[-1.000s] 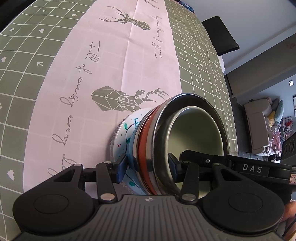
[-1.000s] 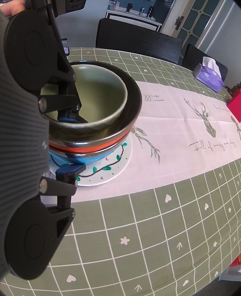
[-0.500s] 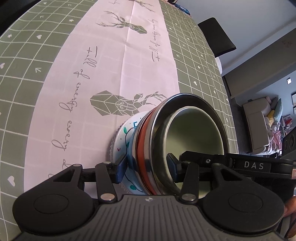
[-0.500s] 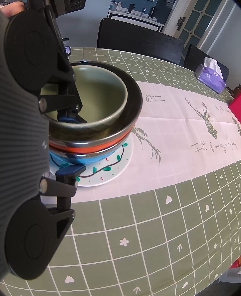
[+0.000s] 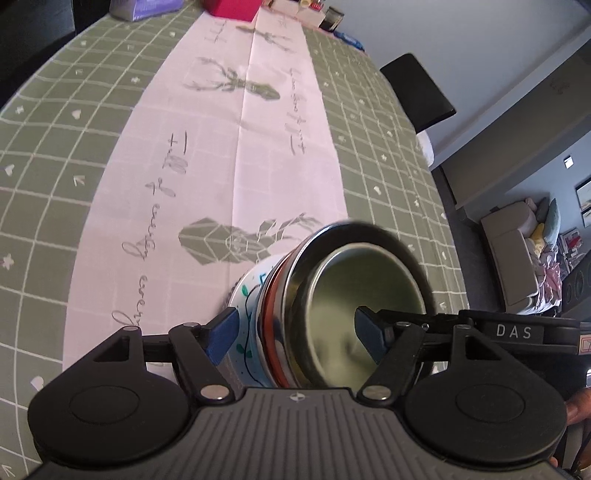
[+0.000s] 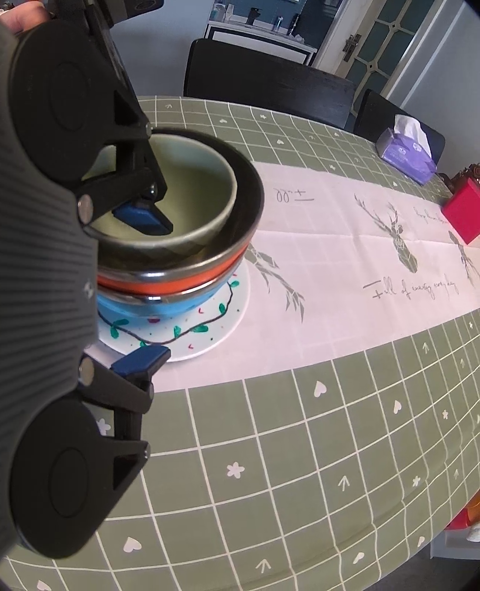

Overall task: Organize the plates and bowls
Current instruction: 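Lower the bowl stack onto the Fruity plate and open the right gripper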

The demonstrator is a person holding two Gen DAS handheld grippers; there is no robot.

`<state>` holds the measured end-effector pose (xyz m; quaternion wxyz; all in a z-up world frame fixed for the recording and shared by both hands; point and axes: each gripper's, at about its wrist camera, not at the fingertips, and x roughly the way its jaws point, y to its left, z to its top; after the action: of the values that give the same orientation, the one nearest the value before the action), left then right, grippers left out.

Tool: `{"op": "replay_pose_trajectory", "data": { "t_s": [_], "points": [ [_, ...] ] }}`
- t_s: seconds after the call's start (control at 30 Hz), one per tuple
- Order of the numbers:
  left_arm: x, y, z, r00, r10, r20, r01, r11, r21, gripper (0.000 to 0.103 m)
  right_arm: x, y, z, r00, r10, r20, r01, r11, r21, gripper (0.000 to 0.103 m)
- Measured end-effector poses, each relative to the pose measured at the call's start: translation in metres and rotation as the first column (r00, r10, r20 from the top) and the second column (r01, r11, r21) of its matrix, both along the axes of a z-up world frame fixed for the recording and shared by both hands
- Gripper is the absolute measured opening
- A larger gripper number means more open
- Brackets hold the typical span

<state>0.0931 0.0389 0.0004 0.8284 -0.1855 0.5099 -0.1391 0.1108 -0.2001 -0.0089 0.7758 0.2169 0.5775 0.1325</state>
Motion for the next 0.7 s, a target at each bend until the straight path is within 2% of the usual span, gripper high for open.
{"op": "replay_pose_trajectory", "data": {
  "t_s": [0.13,0.23,0.3,0.37,0.53,0.7],
  "points": [
    [-0.010,-0.002,0.028,0.994,-0.012,0.105,0.006,0.999,0.050,0.084,-0.008,0.001,0.024,0.997,0.015,0.074,-0.014,1.000,-0.019,0.067],
    [-0.027,-0.011,0.054,0.971,-0.048,0.235,0.016,0.991,0.135,0.084,-0.020,0.000,0.046,0.988,0.030,0.149,-0.024,0.999,-0.036,0.067],
    [-0.044,-0.021,0.068,0.943,-0.072,0.324,0.008,0.981,0.194,0.084,-0.031,0.000,0.061,0.975,0.043,0.217,-0.033,0.998,-0.054,0.067],
    [-0.060,-0.030,0.079,0.914,-0.079,0.399,-0.009,0.977,0.214,0.086,-0.043,0.000,0.075,0.958,0.053,0.281,-0.031,0.996,-0.085,0.067],
    [-0.099,-0.051,0.095,0.841,-0.116,0.529,-0.038,0.962,0.272,0.086,-0.078,-0.005,0.099,0.908,0.070,0.414,0.007,0.983,-0.181,0.067],
    [-0.134,-0.067,0.101,0.762,-0.142,0.632,-0.090,0.943,0.321,0.086,-0.120,-0.010,0.111,0.813,0.104,0.572,0.069,0.960,-0.272,0.069]
  ]
}}
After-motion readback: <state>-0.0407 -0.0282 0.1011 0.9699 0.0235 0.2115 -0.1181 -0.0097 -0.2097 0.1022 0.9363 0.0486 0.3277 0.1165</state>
